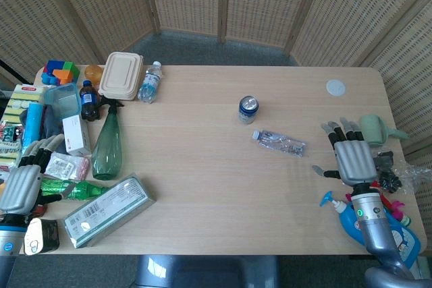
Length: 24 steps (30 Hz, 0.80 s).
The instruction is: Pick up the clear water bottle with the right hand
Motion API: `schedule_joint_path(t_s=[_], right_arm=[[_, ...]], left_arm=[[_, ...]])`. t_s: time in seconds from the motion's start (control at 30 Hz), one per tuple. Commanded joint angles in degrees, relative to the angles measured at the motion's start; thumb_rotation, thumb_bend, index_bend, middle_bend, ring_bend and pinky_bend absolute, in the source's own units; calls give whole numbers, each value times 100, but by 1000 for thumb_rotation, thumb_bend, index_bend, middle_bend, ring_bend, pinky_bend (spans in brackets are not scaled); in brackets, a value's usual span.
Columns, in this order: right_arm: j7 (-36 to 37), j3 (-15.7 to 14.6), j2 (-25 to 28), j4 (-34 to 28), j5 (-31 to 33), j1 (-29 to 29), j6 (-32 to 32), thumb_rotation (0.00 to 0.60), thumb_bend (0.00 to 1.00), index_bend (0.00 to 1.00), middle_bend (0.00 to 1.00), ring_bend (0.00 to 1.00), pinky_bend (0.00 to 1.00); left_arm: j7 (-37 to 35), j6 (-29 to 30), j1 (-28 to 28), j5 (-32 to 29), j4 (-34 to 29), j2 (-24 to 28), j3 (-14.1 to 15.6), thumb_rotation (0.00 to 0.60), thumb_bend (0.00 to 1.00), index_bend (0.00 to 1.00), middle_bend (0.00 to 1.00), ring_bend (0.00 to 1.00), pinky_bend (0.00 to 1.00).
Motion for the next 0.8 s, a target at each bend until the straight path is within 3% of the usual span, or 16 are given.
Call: schedule_joint_path(t_s=[0.03, 0.53, 0.8], right_arm=[[-3, -4, 2, -15, -2, -11, 8, 450, 38, 145, 171, 0, 0], [80, -2, -45, -60, -22, 44, -175, 450, 39, 88, 139, 0, 0], [209, 76, -568, 498, 159, 518, -927, 446, 37, 10, 96, 0, 0]], left_arm=[[-8, -13, -7, 1, 7, 3, 3, 600, 277, 0, 0, 0, 0], [-62, 75, 28, 138, 13, -15, 47, 600, 277, 0, 0, 0, 0], [-119, 37, 11, 148, 61, -23, 55, 600, 276, 0, 0, 0, 0]])
